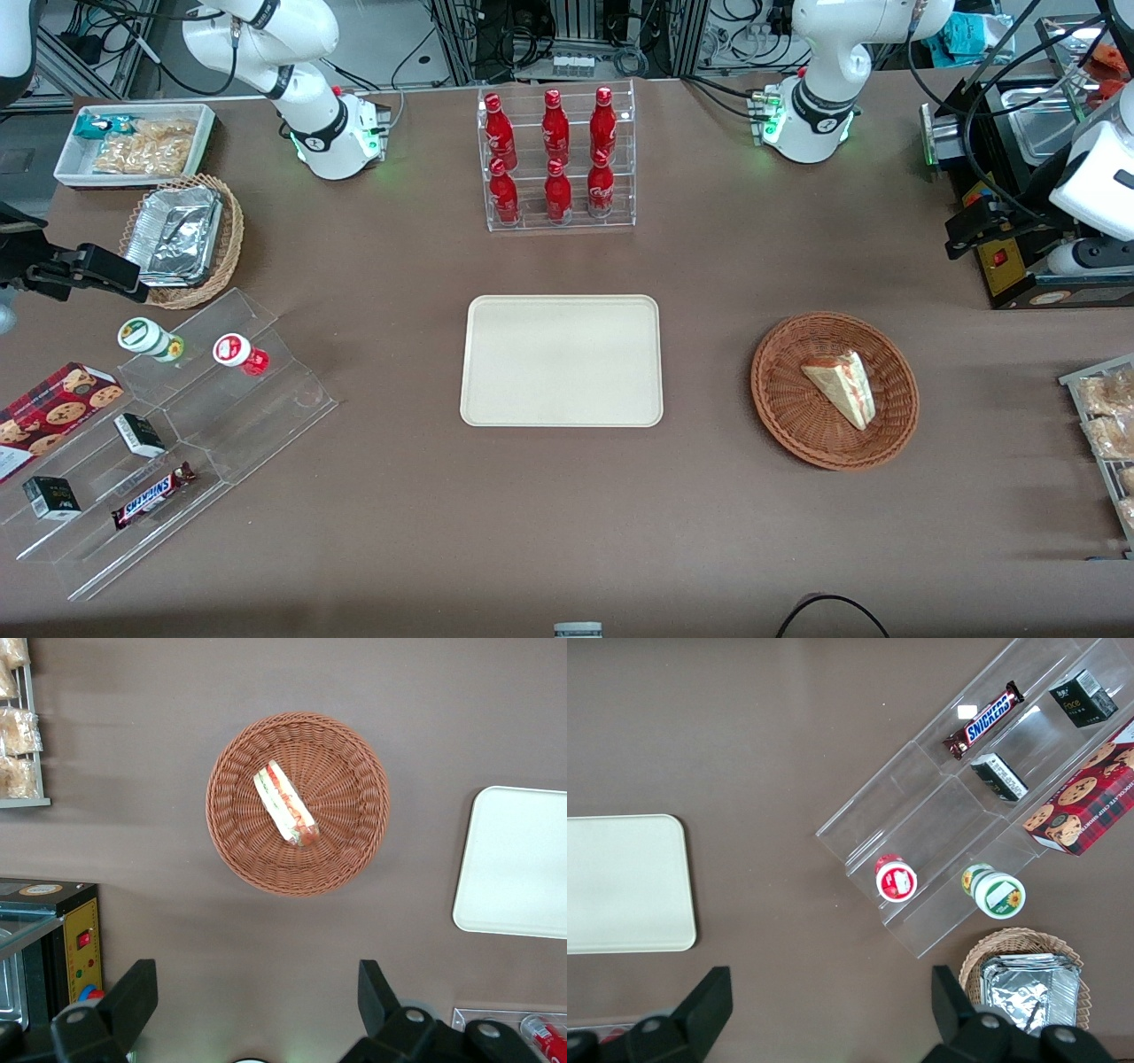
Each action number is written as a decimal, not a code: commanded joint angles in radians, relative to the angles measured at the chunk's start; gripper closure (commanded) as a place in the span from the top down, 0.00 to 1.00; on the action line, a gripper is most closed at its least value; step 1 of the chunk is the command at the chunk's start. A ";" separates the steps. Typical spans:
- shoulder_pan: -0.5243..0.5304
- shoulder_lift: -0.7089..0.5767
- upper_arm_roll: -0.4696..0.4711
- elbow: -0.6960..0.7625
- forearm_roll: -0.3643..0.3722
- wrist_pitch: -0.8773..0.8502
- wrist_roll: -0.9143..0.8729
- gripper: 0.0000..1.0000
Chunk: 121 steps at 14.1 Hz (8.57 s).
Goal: Place sandwich from basket to tray
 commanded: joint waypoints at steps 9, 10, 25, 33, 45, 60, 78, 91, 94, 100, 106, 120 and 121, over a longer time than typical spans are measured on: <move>0.011 0.065 0.001 -0.041 -0.002 -0.031 -0.270 1.00; 0.011 0.087 0.001 -0.076 0.002 -0.010 -0.303 1.00; 0.006 0.386 0.001 -0.344 0.003 0.613 -0.602 1.00; 0.006 0.421 0.000 -0.481 0.002 0.816 -0.604 1.00; -0.149 0.429 -0.008 -0.233 -0.006 0.558 -0.645 0.21; -0.695 0.783 -0.009 0.146 -0.009 0.563 -0.691 0.24; -0.678 0.715 -0.037 0.260 -0.057 0.471 -0.697 1.00; -0.277 0.236 -0.034 0.140 -0.043 -0.066 -0.368 1.00; -0.185 0.178 -0.034 0.137 -0.041 -0.123 -0.316 1.00; -0.025 0.102 -0.034 0.135 -0.040 -0.195 -0.115 1.00; -0.017 0.102 -0.037 0.148 0.031 -0.169 -0.111 1.00; -0.017 -0.059 -0.037 -0.055 0.022 -0.052 -0.118 1.00; -0.017 -0.059 -0.037 -0.055 0.020 -0.052 -0.119 1.00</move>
